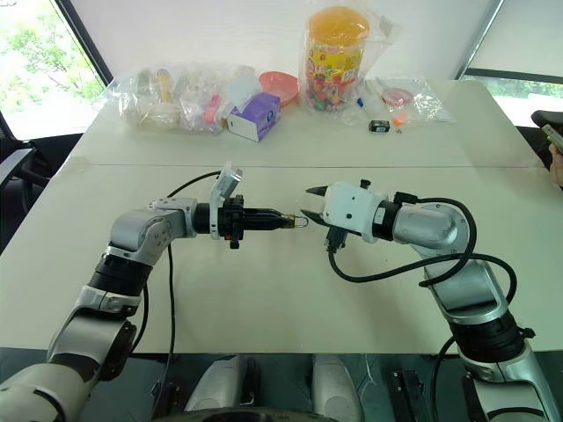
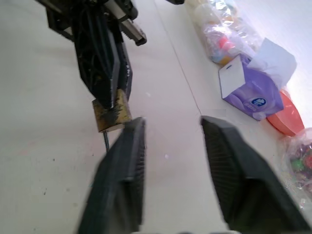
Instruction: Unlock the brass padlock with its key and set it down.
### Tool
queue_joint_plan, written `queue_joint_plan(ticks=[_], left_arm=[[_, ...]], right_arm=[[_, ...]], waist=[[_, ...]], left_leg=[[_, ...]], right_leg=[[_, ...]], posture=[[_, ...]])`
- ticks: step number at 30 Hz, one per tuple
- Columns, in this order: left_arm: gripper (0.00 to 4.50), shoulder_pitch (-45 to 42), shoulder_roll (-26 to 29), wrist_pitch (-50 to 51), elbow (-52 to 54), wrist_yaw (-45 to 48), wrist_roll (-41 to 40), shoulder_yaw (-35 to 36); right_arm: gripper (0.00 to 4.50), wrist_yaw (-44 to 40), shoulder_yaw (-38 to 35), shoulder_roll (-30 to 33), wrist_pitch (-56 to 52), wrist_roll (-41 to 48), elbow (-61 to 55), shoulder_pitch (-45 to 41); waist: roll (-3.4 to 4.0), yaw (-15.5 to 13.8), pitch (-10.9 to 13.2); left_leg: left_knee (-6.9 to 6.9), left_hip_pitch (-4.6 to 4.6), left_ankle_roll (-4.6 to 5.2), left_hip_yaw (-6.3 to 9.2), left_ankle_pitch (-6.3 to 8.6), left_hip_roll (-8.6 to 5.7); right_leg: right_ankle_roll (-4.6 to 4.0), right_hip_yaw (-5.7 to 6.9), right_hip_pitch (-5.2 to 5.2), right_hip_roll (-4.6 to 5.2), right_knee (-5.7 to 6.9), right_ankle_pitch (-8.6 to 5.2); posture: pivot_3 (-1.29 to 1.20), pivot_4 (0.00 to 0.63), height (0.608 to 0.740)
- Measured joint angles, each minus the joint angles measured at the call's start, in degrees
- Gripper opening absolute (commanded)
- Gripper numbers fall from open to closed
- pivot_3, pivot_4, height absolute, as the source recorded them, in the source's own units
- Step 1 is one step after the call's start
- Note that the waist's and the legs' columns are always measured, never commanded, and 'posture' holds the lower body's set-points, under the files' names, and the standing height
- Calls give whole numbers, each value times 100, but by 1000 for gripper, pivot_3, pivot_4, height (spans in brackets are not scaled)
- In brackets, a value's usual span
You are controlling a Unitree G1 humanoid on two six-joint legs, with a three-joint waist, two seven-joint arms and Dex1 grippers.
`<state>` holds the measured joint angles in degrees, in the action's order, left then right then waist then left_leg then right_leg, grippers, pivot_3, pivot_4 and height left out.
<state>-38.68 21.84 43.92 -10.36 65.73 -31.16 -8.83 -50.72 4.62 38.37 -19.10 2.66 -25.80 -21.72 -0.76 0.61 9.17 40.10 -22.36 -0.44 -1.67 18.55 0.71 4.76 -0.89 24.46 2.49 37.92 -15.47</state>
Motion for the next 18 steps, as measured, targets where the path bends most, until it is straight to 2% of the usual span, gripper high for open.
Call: queue_joint_plan(ticks=[18], left_arm=[[0, -169, -1, 148, 8, 28, -120, 86]], right_arm=[[28, 457, 693, -326, 349, -270, 866, 24]], waist=[[0, 2, 0]], left_leg=[[0, -1, 0, -1, 0, -1]], right_leg=[[0, 0, 0, -1, 0, 0]], posture=[[0, 150, 735]])
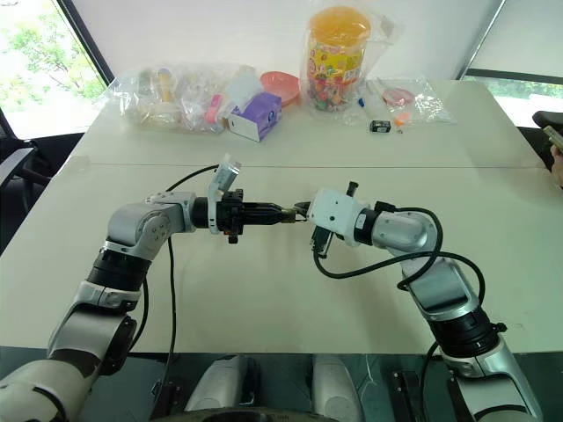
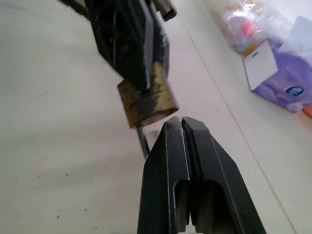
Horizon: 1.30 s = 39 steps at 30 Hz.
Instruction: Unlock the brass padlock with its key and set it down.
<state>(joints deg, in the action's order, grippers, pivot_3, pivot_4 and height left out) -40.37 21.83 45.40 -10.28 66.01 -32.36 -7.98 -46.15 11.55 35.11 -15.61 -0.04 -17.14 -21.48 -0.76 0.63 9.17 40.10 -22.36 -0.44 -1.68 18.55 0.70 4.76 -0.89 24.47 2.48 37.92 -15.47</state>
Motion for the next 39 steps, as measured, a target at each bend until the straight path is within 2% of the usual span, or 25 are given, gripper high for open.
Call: queue_joint_plan(ticks=[6, 11, 18, 24, 29, 33, 35, 39], left_arm=[[0, -59, 1, 36, 42, -17, -81, 71], [0, 10, -23, -86, 53, -120, -18, 60], [0, 174, -608, -478, -472, -591, 415, -103], [0, 136, -1082, -779, -1360, -928, 824, -237], [2267, 75, -1109, -1155, -1966, -855, 1058, -233], [4373, -40, -1048, -1323, -2026, -674, 1097, -233], [4447, -24, -906, -1341, -1862, -594, 1156, -264], [4447, 343, -208, -1247, -1043, -215, 1216, -324]], right_arm=[[28, 55, 189, 11, 434, -313, 446, 279], [28, 87, 68, 377, 552, -430, 304, 784], [28, 157, -731, 710, -35, -281, -840, 1683], [28, 115, -896, 828, -748, -80, -1785, 1932], [0, 139, -895, 832, -1043, -47, -1994, 1902], [0, 149, -893, 850, -1107, -37, -2001, 1865], [0, 146, -893, 883, -1120, -35, -2002, 1865], [0, 67, -963, 1106, -1142, -24, -1997, 1923]], waist=[[0, -1, 0], [0, -8, 0], [0, -19, 0], [-1, -1, 0], [-2, -10, 1], [-3, -10, 0], [-3, 5, 0], [-1, 11, 0]], left_leg=[[0, 0, 0, 0, 0, 0], [0, 0, 0, 0, 0, 0], [0, -1, 1, 1, 0, -1], [-1, 1, 1, 1, 0, 0], [-1, 0, 1, 1, 0, -2], [0, 3, 1, 1, 0, -2], [-1, 4, 1, 1, 0, -1], [-7, 7, 0, 3, 0, 7]], right_leg=[[0, 0, 0, 0, 0, 0], [0, -1, 0, 1, -1, 0], [0, -1, -1, -2, -3, 0], [0, -1, -1, -7, -4, 0], [0, 3, -2, -7, -4, 0], [0, 2, -5, -7, -4, 0], [0, 1, -5, -8, -4, 0], [-2, -4, -4, -13, -3, -1]], posture=[[0, 150, 735], [0, 150, 735], [0, 150, 735], [0, 150, 735], [0, 150, 735], [0, 150, 735], [0, 150, 735], [0, 150, 735]])
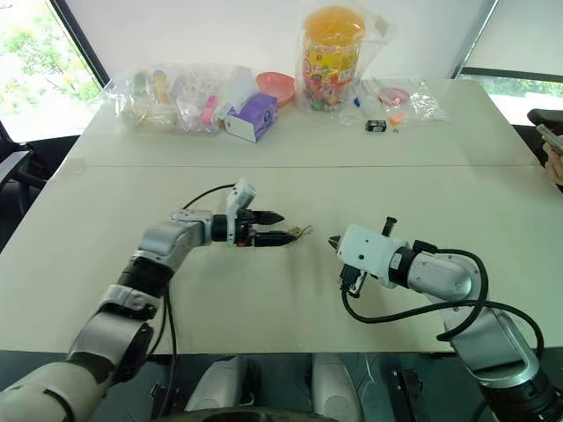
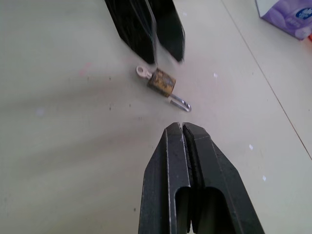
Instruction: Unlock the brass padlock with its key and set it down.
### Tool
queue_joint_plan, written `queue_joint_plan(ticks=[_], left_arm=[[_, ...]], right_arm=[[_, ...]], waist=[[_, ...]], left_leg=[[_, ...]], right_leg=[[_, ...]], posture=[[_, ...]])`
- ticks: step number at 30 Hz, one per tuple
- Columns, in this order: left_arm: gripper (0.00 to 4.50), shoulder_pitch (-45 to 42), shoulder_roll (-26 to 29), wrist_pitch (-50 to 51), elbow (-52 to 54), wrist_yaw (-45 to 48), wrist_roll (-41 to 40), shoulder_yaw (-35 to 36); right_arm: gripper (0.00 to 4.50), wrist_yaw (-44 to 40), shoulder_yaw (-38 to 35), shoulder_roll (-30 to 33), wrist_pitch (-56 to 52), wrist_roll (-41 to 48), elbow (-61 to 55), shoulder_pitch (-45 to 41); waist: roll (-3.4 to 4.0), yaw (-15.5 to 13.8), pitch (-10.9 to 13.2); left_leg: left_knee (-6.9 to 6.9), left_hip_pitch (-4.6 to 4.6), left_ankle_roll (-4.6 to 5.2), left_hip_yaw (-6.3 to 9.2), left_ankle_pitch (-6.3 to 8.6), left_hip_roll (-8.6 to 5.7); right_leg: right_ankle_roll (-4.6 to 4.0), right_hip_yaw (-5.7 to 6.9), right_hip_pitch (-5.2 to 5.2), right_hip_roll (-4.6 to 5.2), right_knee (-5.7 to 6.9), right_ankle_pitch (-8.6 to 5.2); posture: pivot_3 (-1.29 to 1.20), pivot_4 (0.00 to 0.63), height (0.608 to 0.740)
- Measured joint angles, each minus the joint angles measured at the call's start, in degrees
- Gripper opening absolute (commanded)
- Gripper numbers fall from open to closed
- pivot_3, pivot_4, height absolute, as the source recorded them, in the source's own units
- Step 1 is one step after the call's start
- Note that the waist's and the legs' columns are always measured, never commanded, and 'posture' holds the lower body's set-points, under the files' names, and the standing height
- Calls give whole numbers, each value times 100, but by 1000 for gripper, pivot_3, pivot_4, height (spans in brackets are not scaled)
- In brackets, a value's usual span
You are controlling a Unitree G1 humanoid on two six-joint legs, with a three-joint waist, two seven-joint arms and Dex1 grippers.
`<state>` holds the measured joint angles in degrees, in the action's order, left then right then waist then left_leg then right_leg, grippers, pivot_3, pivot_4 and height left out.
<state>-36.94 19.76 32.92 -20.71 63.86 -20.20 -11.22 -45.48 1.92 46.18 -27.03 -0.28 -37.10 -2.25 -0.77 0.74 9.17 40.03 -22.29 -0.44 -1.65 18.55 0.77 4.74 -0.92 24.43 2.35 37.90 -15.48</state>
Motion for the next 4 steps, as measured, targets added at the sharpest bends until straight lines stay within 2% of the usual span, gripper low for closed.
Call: queue_joint_plan(ticks=[4], left_arm=[[4447, 416, 521, -1, 990, 390, -30, -109]], right_arm=[[0, -185, -77, 220, -20, 118, 0, 28]], waist=[[-1, -40, 0]], left_leg=[[5, -5, 0, -1, 0, -7]], right_leg=[[0, 0, -2, 12, -3, 0]], posture=[[0, 150, 735]])
